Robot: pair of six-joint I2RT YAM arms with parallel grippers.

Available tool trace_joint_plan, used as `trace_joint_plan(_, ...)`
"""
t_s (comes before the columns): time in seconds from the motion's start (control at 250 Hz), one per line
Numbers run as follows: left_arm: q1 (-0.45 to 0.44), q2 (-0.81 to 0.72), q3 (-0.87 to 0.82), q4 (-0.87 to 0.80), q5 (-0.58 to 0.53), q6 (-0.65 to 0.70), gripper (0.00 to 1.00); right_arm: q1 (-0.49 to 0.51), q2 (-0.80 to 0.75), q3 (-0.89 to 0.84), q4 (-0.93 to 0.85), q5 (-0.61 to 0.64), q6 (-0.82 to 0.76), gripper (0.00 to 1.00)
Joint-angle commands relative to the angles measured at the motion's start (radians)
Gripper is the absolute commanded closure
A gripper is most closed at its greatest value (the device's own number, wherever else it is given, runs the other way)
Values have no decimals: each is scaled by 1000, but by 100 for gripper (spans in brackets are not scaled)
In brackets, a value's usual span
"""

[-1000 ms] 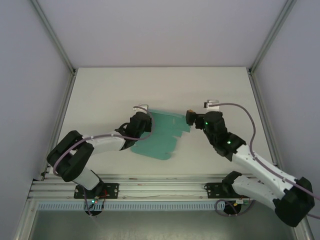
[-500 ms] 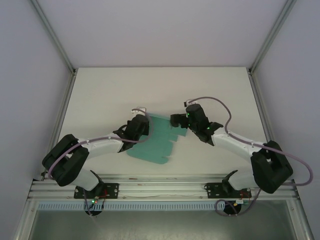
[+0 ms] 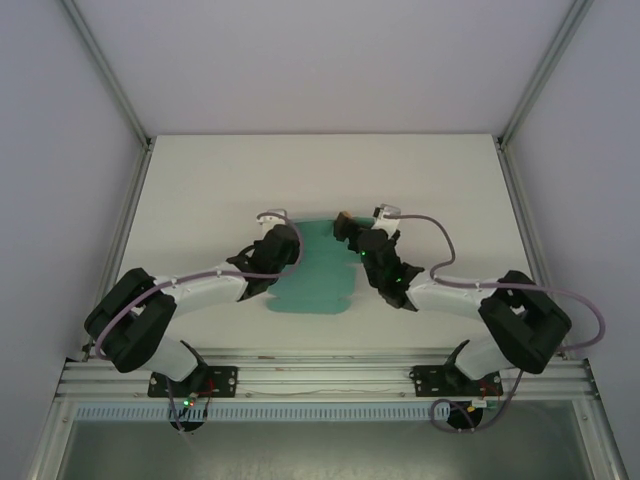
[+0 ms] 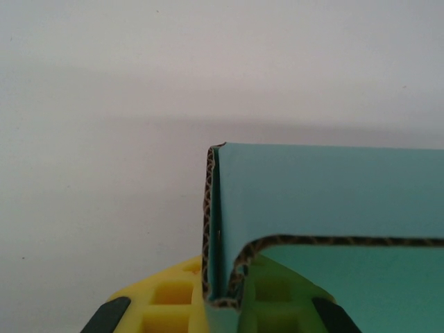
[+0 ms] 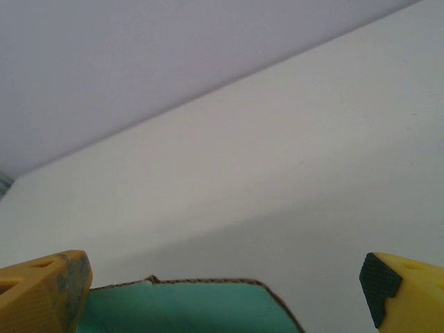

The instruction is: Assemble paper box

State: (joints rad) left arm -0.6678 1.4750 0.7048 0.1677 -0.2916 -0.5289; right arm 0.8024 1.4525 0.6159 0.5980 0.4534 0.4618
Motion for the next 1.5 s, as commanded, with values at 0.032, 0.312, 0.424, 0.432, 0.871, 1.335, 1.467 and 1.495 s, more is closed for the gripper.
trace_joint_plan(0.032,-23,-10,43,29,47,-50,100,26,15,-29,168,146,48,0)
trace_joint_plan(0.312,-21,-30,78,-70,-48,-60,100,12,-188,-85,-176,174,67,0)
trace_joint_plan(0.424,-19,-53,99,-126,-80,-55,100,-16,-324,-173,-331,122,108,0)
trace_joint_plan(0.432,-19,-55,99,-127,-81,-54,100,-20,-336,-179,-342,115,113,0)
trace_joint_plan(0.871,-16,-114,85,-111,-20,-29,100,-116,-578,-344,-379,-245,83,0)
trace_joint_plan(1.335,-16,-104,67,-115,-2,-36,100,-118,-264,-152,-212,-376,19,0)
trace_joint_plan(1.467,-16,-98,62,-97,-1,-31,100,-118,-205,-119,-221,-448,-21,0)
trace_joint_plan(1.495,-16,-95,64,-100,-4,-32,100,-118,-196,-109,-240,-449,-26,0)
